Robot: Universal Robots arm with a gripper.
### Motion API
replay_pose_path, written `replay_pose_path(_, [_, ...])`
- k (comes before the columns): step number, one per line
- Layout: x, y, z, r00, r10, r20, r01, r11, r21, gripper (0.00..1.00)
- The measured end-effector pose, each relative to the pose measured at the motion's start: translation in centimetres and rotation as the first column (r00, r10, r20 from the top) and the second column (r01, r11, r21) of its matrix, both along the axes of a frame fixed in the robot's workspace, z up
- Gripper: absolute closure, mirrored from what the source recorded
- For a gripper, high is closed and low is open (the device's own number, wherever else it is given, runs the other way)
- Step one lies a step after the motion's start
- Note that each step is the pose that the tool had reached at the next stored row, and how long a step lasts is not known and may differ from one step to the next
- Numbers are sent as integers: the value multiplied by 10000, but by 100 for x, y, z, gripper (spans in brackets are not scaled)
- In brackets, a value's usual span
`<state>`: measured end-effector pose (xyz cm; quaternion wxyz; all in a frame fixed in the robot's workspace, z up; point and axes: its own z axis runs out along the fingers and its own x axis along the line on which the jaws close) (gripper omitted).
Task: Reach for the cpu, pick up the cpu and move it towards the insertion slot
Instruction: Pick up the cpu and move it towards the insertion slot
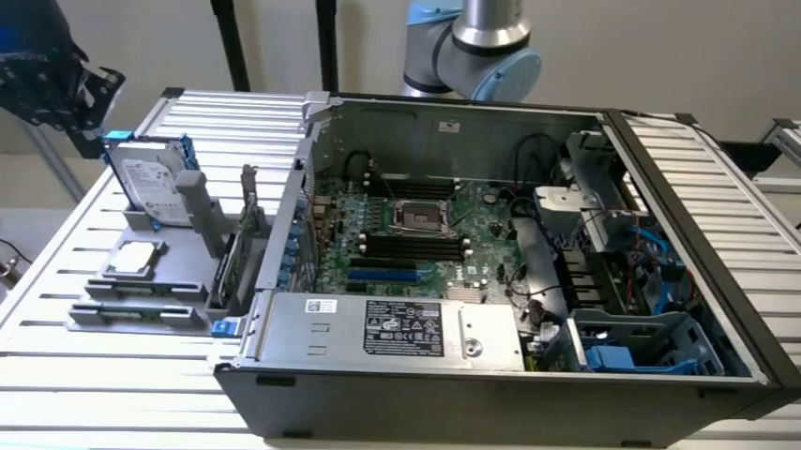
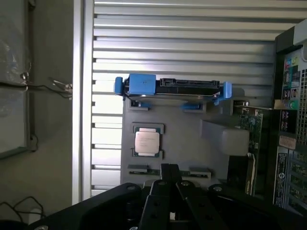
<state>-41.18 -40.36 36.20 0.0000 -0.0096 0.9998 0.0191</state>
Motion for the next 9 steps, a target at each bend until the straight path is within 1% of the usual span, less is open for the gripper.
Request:
replay_pose_path(4, [-171,54,-16,10000,0,26,0,10000,-1,89])
replay_pose_path(9, [-248,96,-35,10000,0,29,0,10000,-3,89])
